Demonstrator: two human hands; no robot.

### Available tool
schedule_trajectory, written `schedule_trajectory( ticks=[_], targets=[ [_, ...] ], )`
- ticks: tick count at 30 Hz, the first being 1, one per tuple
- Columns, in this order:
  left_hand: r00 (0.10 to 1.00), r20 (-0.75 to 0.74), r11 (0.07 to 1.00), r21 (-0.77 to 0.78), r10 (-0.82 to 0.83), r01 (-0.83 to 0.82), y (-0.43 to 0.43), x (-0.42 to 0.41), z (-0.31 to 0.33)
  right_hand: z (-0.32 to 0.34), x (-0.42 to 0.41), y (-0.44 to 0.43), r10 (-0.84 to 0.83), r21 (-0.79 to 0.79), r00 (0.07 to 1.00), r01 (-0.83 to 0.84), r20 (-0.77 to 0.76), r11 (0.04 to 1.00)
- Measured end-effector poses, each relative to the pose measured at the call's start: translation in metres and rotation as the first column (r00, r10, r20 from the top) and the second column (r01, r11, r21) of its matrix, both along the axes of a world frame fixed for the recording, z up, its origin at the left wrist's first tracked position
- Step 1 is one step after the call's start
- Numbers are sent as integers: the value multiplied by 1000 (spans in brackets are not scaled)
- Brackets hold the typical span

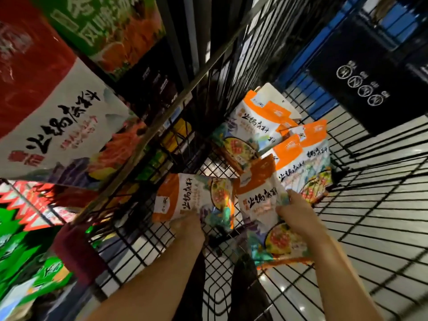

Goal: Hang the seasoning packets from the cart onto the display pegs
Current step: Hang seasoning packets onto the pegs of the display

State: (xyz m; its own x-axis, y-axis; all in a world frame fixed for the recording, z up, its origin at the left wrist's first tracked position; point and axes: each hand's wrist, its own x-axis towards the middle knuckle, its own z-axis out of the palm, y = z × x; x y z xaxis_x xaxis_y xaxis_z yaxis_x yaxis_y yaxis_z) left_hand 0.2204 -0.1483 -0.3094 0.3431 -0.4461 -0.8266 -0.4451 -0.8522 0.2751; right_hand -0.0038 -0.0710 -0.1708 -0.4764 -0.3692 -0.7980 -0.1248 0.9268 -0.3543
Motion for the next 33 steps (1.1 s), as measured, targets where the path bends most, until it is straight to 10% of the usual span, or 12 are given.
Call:
schedule_trajectory(
  ticks=[2,6,14,24,33],
  targets=[
    [865,-206,877,264,458,-401,-5,2,-5,1,0,1,-49,-29,999,49,-11,998],
    [671,-450,807,280,589,-519,7,-4,16,9,1,2,-153,-86,988,153,-2,985],
    [700,-426,817,221,572,-533,31,-9,51,30,-10,12,-252,-186,964,232,-88,955],
    [950,-311,999,52,20,-4,3,9,101,53,-19,14,-319,-397,946,272,-56,877],
    [631,-580,822,-125,-515,555,-81,-21,182,-18,-32,23,-422,-491,895,436,146,755]
  ],
)
